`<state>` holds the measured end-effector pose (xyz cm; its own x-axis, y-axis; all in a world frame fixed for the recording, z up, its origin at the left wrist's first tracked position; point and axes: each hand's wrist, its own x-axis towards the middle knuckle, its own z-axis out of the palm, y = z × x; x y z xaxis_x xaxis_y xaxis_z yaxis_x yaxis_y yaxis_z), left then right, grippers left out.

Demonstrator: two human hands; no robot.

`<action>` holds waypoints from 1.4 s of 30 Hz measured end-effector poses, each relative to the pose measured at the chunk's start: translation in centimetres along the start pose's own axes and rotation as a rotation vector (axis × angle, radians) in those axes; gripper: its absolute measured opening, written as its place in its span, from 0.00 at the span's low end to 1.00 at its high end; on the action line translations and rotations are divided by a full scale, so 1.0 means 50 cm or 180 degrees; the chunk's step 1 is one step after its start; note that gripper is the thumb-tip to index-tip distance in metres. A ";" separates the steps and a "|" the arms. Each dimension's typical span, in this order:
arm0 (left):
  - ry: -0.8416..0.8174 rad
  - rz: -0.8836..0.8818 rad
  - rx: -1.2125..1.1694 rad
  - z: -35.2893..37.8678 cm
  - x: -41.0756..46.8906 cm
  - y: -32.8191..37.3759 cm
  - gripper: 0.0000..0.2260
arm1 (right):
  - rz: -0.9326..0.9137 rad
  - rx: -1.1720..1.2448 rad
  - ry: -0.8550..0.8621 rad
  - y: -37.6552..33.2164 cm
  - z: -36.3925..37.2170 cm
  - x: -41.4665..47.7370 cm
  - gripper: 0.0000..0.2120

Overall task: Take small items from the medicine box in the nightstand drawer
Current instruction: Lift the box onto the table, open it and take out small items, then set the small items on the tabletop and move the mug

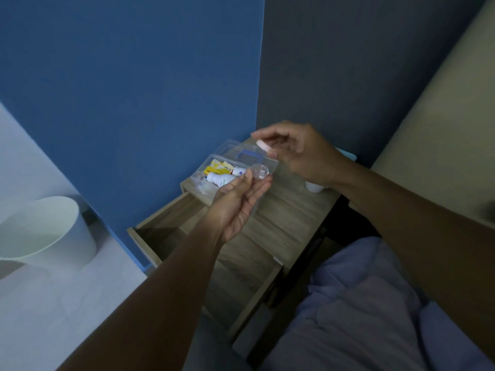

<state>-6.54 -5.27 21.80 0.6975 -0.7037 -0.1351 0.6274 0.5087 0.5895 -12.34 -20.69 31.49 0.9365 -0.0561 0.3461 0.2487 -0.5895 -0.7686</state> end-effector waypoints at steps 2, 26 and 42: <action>0.0007 -0.0066 -0.0070 -0.016 0.006 -0.012 0.10 | 0.0101 -0.0043 0.0251 0.015 0.004 0.004 0.17; 0.0188 0.0782 0.4828 -0.202 0.123 -0.216 0.11 | 0.2162 -0.0177 0.1316 0.401 0.206 -0.281 0.09; -0.0129 0.0217 0.5603 -0.206 0.133 -0.235 0.32 | 0.2176 0.0087 0.1510 0.426 0.216 -0.314 0.27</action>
<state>-5.72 -10.79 5.76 0.6789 -0.7305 -0.0740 -0.5035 -0.5364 0.6773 -19.09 -23.68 3.87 0.6813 -0.7319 -0.0163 -0.3253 -0.2828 -0.9023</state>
